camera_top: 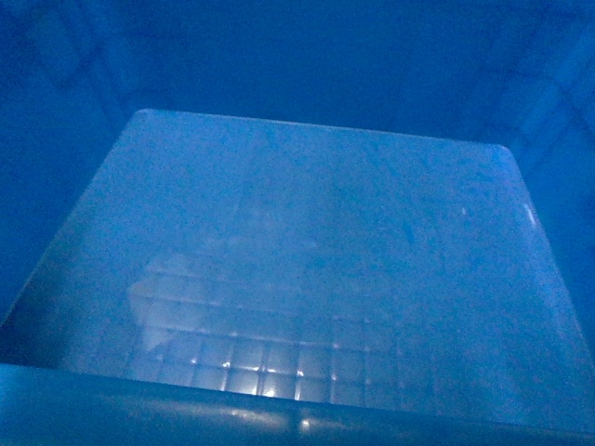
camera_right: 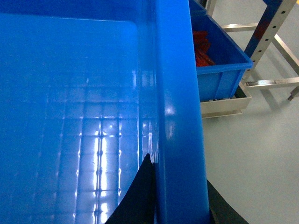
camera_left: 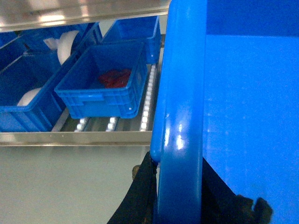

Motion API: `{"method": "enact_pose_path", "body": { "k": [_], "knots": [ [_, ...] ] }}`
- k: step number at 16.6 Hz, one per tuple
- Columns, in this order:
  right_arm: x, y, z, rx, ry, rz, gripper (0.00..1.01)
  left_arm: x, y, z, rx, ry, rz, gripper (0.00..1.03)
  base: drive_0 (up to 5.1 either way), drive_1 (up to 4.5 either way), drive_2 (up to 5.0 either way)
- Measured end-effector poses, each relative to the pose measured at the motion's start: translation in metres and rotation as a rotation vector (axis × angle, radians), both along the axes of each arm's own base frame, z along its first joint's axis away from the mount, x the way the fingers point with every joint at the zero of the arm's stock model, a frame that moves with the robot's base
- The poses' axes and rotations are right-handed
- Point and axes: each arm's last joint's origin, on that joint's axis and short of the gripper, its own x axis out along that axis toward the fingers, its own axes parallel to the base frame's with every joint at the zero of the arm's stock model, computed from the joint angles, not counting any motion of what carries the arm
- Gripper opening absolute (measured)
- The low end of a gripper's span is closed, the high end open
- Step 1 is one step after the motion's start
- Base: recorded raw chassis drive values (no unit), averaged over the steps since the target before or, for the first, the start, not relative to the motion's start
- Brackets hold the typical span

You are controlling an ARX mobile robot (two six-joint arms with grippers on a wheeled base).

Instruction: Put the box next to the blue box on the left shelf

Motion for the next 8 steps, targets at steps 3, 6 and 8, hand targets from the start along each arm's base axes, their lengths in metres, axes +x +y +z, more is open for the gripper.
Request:
{"method": "enact_pose_path", "body": {
  "k": [3, 6, 8],
  "knots": [
    [0.0, 0.0, 0.0, 0.0, 0.0, 0.0, 0.11, 0.0, 0.0, -0.0001, 0.0, 0.0, 0.001, 0.15, 0.0, 0.0, 0.0],
    [0.0, 0.0, -0.0001, 0.0, 0.001, 0.001, 0.11, 0.0, 0.0, -0.0001, 0.0, 0.001, 0.0, 0.15, 0.0, 0.0, 0.0],
    [0.0, 0.0, 0.0, 0.001, 0.0, 0.0, 0.11, 0.0, 0.0, 0.0, 0.0, 0.0, 0.0, 0.15, 0.0, 0.0, 0.0]
  ]
}}
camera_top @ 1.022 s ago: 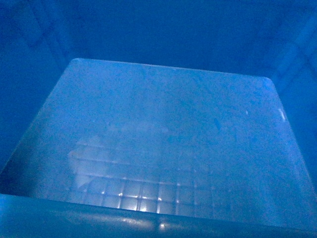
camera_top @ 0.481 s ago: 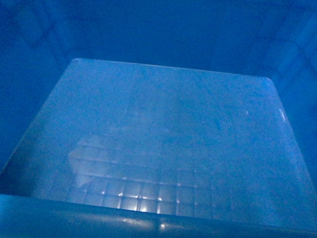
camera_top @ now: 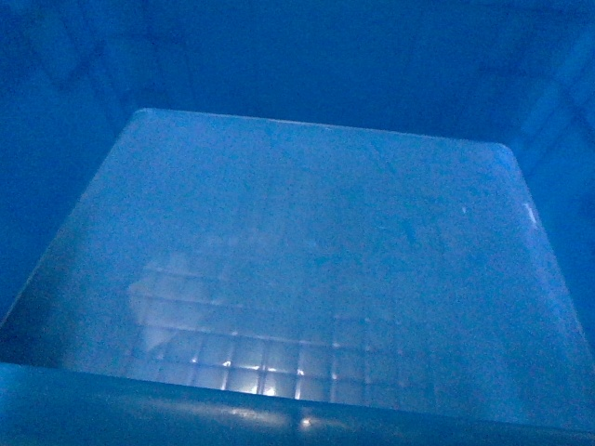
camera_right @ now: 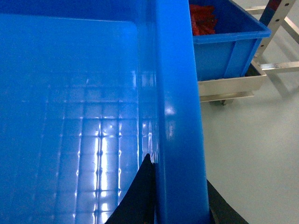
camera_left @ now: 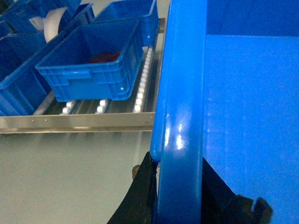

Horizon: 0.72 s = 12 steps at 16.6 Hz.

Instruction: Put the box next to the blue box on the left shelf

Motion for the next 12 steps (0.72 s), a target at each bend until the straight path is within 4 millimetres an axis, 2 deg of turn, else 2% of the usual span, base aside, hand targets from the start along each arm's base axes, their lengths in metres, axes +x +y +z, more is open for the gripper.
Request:
{"method": "enact_pose_path", "body": {
  "k": [12],
  "knots": [
    [-0.0002, -0.0001, -0.0007, -0.003, 0.006, 0.001, 0.11, 0.0, -0.0001, -0.0005, 0.001, 0.005, -0.001, 0.15, 0.0, 0.0, 0.0]
  ]
}}
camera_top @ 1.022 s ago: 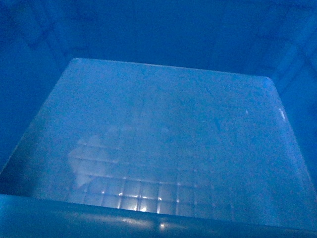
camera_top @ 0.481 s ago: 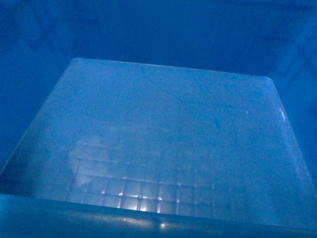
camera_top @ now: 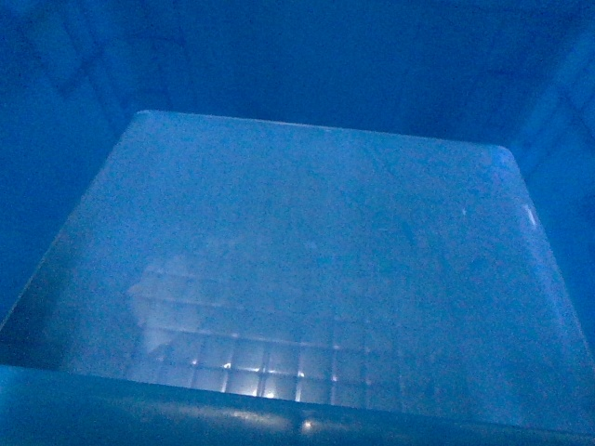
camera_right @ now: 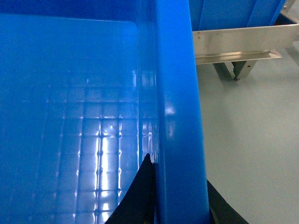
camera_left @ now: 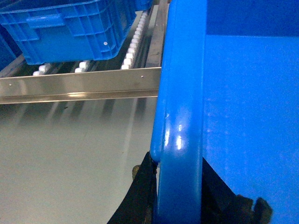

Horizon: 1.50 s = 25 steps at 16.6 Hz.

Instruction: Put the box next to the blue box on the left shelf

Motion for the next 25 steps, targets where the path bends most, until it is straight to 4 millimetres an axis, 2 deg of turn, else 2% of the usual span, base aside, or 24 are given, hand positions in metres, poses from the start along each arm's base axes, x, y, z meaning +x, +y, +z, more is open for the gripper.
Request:
{"method": "enact_pose_path", "body": {
  "k": [8, 25],
  "knots": [
    [0.0004, 0.0003, -0.0006, 0.003, 0.001, 0.001, 0.11, 0.0, 0.0, -0.0005, 0.001, 0.0, 0.001, 0.15, 0.0, 0.0, 0.0],
    [0.0003, 0.0001, -0.0004, 0.002, -0.001, -0.001, 0.11, -0.0002, 0.0, -0.0003, 0.0, -0.002, 0.001, 0.15, 0.1, 4.35, -4.2]
  ]
}}
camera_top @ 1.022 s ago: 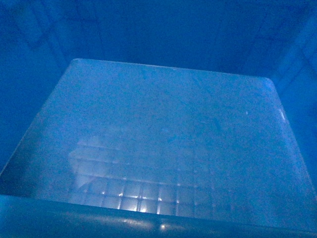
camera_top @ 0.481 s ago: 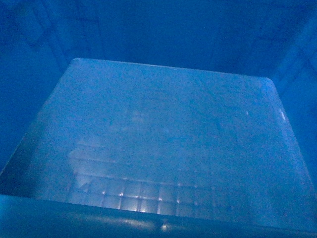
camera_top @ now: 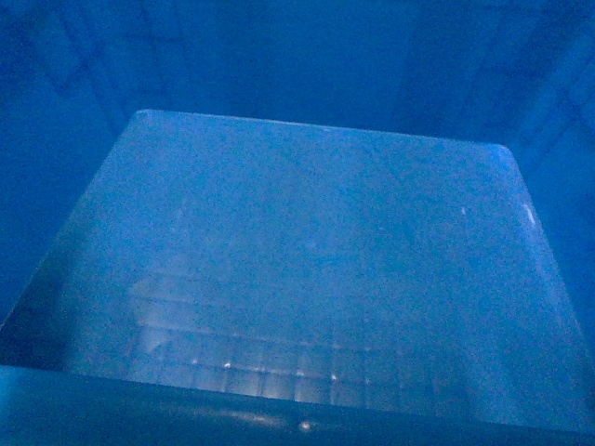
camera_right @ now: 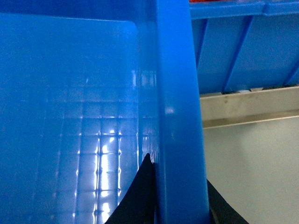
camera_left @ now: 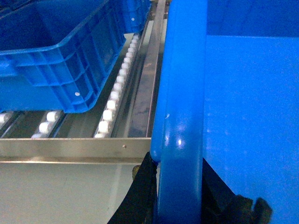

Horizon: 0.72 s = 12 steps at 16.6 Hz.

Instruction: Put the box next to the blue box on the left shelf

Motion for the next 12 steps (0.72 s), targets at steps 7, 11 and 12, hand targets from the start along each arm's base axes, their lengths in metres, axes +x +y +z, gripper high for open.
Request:
{"method": "enact_pose_path", "body": {
  "k": [7, 11, 12],
  "knots": [
    [0.0, 0.0, 0.0002, 0.001, -0.002, 0.0, 0.11, 0.0001, -0.0001, -0.0001, 0.001, 0.0, 0.0, 0.15, 0.1, 4.36, -4.2],
    [0.0, 0.0, 0.0002, 0.001, -0.001, 0.0, 0.11, 0.0002, -0.0002, -0.0001, 0.0, 0.0, -0.001, 0.15, 0.1, 4.39, -4.2],
    [0.0, 0.0, 0.0001, 0.001, -0.001, 0.0, 0.11, 0.0001, -0.0001, -0.0003, 0.001, 0.002, 0.0, 0.15, 0.1, 4.42, -4.2]
  ]
}}
